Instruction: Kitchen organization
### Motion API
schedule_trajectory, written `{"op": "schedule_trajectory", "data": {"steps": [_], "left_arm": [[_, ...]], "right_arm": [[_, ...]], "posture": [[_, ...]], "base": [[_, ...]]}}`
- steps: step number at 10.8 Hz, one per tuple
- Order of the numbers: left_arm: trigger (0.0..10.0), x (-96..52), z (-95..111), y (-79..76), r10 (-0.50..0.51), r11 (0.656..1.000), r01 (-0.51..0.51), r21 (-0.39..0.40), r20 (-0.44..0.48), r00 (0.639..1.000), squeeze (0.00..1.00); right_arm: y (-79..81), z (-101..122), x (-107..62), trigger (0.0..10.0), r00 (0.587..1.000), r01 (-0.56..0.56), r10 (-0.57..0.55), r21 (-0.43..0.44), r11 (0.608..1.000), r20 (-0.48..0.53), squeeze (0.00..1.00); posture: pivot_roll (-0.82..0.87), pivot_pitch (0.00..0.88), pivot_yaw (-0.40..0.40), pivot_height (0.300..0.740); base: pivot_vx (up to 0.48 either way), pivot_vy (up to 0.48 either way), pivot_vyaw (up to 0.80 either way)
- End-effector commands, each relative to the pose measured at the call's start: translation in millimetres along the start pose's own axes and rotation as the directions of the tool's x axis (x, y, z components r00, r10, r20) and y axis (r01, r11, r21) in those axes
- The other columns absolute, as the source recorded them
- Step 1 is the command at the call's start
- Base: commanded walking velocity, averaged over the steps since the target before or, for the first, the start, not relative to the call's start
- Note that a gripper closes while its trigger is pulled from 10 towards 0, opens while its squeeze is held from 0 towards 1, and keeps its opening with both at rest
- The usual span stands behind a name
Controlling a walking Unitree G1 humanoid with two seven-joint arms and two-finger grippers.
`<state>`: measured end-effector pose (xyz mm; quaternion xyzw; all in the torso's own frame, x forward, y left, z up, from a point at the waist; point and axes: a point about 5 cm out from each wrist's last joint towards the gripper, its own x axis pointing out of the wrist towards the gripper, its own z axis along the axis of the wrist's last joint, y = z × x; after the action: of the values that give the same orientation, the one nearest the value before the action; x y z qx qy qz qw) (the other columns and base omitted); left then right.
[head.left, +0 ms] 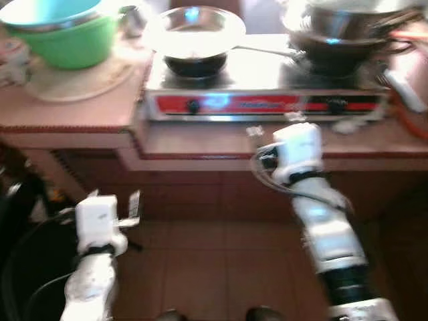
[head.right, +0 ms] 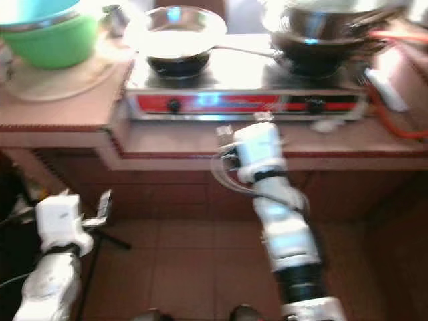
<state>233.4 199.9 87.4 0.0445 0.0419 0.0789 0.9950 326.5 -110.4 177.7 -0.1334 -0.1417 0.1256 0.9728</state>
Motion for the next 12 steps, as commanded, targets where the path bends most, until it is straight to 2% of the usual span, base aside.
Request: {"op": "schedule_trajectory", "data": {"steps": [1,3,5,6,7,8,9,10,12], "left_arm": [[10.0,-2.6,-7,-3.3,-0.008,1.0,0.008,-0.003,-0.02,1.0,0.0],[10.0,-2.5,-27,-3.0,-0.003,1.0,0.003,0.001,-0.091,0.996,0.0],[10.0,-0.9,-48,-1.4,-0.018,1.0,0.021,0.015,-0.163,0.987,0.0],[10.0,-2.3,-69,-4.9,-0.048,0.998,0.058,0.035,-0.238,0.97,0.0],[10.0,-4.4,-81,-5.0,-0.047,0.998,0.057,0.025,-0.284,0.958,0.0],[10.0,-9.2,-102,-9.1,-0.066,0.996,0.083,0.031,-0.376,0.924,0.0],[10.0,-16.7,-124,-15.8,-0.091,0.993,0.116,0.024,-0.471,0.877,0.0],[10.0,-21.4,-138,-17.7,-0.099,0.99,0.136,0.031,-0.528,0.844,0.0],[10.0,-25.9,-155,-13.5,-0.072,0.997,0.081,-0.014,-0.624,0.778,0.0]], "right_arm": [[-8.0,-2,-1.4,10.0,1.0,0.018,-0.018,-0.007,1.0,-0.009,0.0],[-9.8,-23,-5.6,10.0,0.993,0.041,-0.034,0.061,0.997,-0.109,0.0],[-8.4,-51,-16.7,10.0,0.975,0.034,-0.017,0.073,0.997,-0.223,0.0],[-4.6,-77,-29.4,10.0,0.943,0.031,0.007,0.109,0.994,-0.333,0.0],[-4.4,-90,-37.1,10.0,0.923,0.034,0.01,0.11,0.993,-0.383,0.0],[-1.5,-111,-50.2,10.0,0.886,0.018,0.034,0.108,0.994,-0.461,0.0],[5.4,-140,-71.3,10.0,0.809,0.014,0.071,0.141,0.99,-0.583,0.0],[11.0,-155,-84.5,10.0,0.755,0.016,0.09,0.156,0.988,-0.649,0.0],[29.9,-178,-107.3,10.0,0.62,0.067,0.155,0.249,0.966,-0.769,0.0]], "posture": [[-0.02,0.171,0.036,0.74],[-0.02,0.167,0.031,0.74],[-0.02,0.162,0.027,0.74],[-0.02,0.162,0.024,0.74],[-0.02,0.165,0.02,0.74],[-0.02,0.166,0.012,0.74],[-0.02,0.164,0.007,0.74],[-0.02,0.161,0.003,0.74],[-0.04,0.151,0.003,0.74]], "base": [[0.0,0.0,0.0],[0.0,0.0,0.0],[0.0,0.0,0.0],[0.0,0.0,0.0],[0.0,0.0,0.0],[0.0,0.0,0.0],[0.0,0.0,0.0],[0.0,0.0,0.0],[0.0,0.0,0.0]]}}
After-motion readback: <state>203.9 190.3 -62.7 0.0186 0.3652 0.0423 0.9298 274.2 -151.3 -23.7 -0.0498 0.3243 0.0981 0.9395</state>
